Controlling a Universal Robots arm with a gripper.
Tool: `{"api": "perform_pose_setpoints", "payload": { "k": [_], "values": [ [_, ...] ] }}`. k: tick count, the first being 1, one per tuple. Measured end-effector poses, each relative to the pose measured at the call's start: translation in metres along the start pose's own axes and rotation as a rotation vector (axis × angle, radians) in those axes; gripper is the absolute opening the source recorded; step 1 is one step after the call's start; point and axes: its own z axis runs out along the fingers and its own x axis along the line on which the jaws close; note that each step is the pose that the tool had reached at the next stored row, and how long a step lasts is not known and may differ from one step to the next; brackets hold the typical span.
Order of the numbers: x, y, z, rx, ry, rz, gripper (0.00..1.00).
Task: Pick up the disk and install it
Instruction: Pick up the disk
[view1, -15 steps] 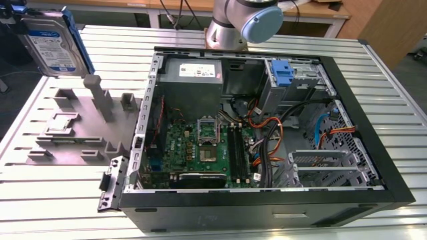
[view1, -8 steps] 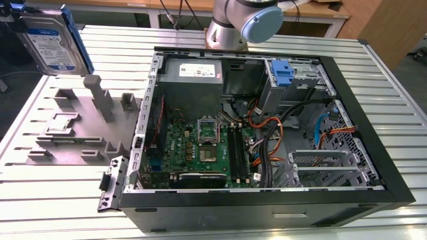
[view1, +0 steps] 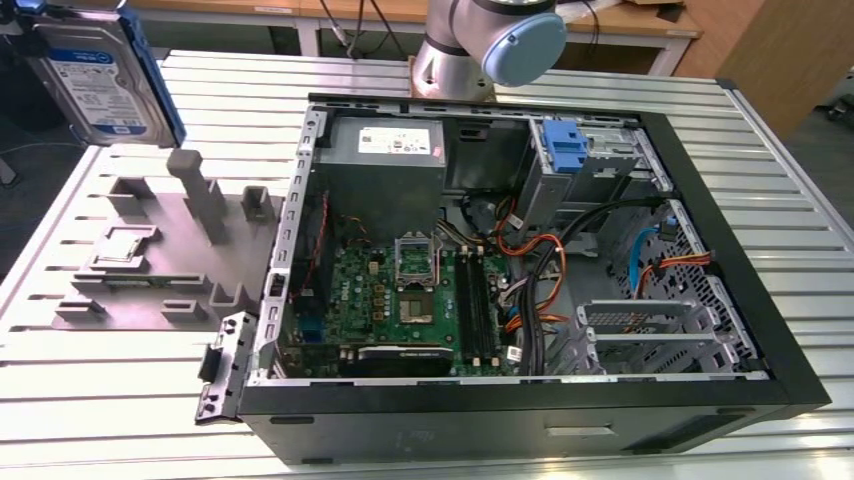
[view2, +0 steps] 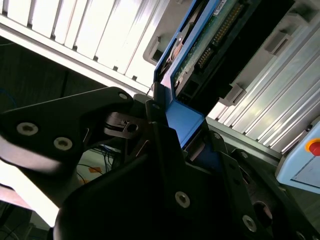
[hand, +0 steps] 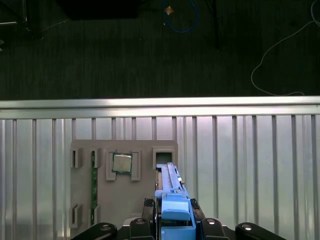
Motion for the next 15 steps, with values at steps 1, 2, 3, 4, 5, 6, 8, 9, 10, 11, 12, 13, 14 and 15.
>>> {"api": "perform_pose_setpoints", "payload": {
  "k": [1,2,3,4,5,6,8,9,10,11,12,13,14,15],
  "values": [
    [0.0,0.0,-0.0011,0.0,0.0,0.0,0.37],
    [0.0,0.0,-0.0022,-0.0001,0.0,0.0,0.37],
    [0.0,0.0,-0.0033,-0.0001,0.0,0.0,0.37],
    [0.0,0.0,-0.0044,-0.0001,0.0,0.0,0.37],
    [-0.0001,0.0,-0.0055,0.0,0.0,0.0,0.37],
    [-0.0001,0.0,-0.0065,0.0,0.0,0.0,0.37],
    [-0.0001,0.0001,-0.0083,-0.0001,0.0,0.0,0.37],
    [-0.0001,0.0001,-0.0089,0.0,0.0,0.0,0.37],
    [-0.0001,0.0001,-0.0091,0.0,0.0,0.0,0.37],
    [-0.0001,0.0,-0.0091,0.0001,-0.0001,0.0,0.37],
    [-0.0001,0.0001,-0.0093,-0.0001,0.0,0.0,0.37],
    [-0.0001,0.0001,-0.0093,-0.0001,0.0,0.0,0.37],
    [-0.0001,0.0,-0.0093,0.0,0.0,0.0,0.37],
    [-0.0001,0.0001,-0.0093,-0.0001,0.0,0.0,0.37]
  ]
}}
